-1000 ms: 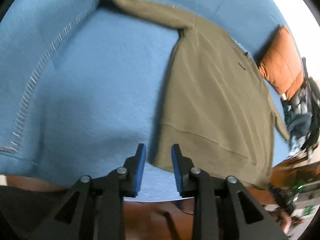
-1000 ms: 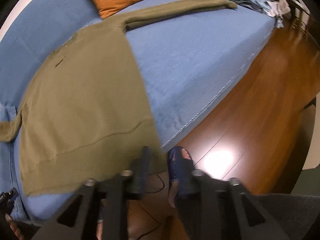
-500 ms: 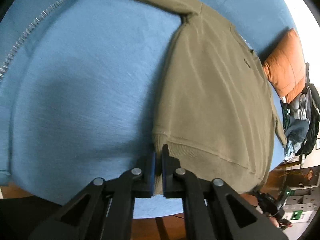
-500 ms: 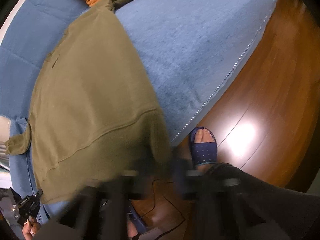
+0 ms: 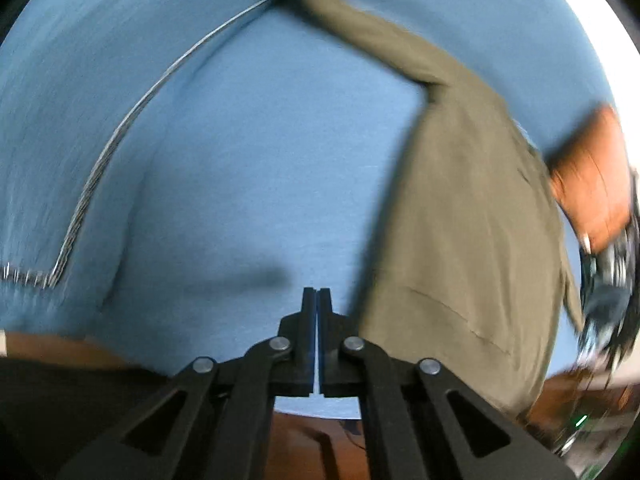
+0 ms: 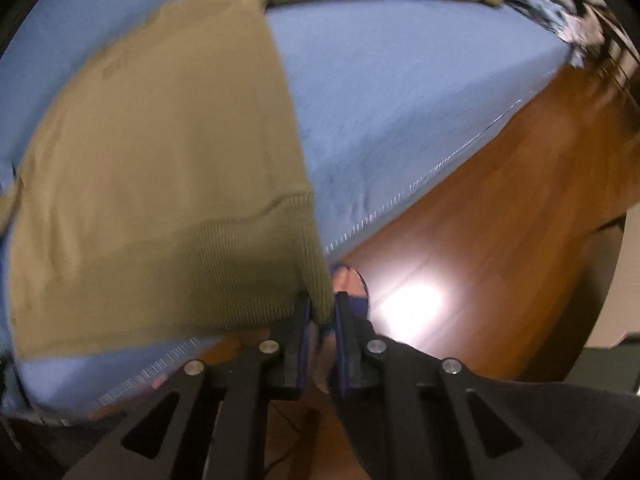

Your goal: Fold clothes

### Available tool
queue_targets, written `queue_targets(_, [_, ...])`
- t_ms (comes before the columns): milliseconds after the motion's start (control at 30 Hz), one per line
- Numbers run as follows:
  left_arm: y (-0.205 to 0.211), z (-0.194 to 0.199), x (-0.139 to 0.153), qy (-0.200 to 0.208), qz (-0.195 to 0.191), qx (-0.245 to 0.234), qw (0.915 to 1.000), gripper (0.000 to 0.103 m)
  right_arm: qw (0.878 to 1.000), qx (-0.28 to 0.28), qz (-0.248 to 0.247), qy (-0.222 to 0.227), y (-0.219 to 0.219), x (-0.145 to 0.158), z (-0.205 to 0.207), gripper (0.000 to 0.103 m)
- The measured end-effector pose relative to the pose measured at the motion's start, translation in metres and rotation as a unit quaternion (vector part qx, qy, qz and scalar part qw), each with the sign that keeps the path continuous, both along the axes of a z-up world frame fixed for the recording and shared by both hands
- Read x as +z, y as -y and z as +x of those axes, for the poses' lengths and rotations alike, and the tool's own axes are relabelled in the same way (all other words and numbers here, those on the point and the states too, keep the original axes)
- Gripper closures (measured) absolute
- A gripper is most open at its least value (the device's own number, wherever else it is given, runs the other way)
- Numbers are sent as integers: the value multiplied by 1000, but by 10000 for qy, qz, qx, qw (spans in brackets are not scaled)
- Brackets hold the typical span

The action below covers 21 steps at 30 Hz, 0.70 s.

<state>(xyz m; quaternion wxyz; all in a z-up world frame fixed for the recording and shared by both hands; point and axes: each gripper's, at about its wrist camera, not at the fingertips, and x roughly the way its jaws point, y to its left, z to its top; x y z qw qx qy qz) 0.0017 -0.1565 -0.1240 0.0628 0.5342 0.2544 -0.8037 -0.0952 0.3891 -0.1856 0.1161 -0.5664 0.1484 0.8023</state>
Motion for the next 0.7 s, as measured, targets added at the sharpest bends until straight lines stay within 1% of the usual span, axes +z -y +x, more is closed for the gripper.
queue_targets(33, [-12,-2,6,-141,-114,-255,9995,97,9997,-81,-6,-216,-2,9,3,90])
queue_targets(67, [-23,-1,10,-257,-223,-542,9979,94,9989,-137,34,-448,-3,19,5,90])
queue_targets(100, [-39,-6,9,-264,-327,-800,9959,92,9974,-100,194,-691,-1,30,7,88])
queue_targets(133, [-55,-12,8,-270,-431,-1056,9931,92,9961,-16,308,-832,2,36,7,80])
queue_targets(167, [-69,-17,5,-250,-534,-1290,9899,92,9947,86,416,-940,7,40,7,74])
queue_targets(200, [-76,-20,-3,-72,-629,-1399,9881,92,9939,241,502,-952,13,40,6,65])
queue_targets(267, [-88,-25,-17,256,-805,-1598,9835,89,9915,535,676,-973,26,40,4,64])
queue_targets(367, [-90,-22,-16,248,-793,-1586,9838,86,9870,801,957,-1012,36,35,4,64])
queue_targets(433, [-92,-20,-15,242,-786,-1578,9840,83,9832,885,1101,-1160,42,39,5,64])
queue_targets(533, [-95,-17,-14,234,-774,-1567,9843,83,9781,982,1272,-1326,52,45,5,64])
queue_targets(633, [-98,-14,-13,211,-754,-1554,9847,83,9764,1040,1291,-1385,58,49,4,64])
queue_targets(700, [-103,-13,-5,45,-678,-1547,9856,83,9759,1060,1261,-1429,61,51,4,64])
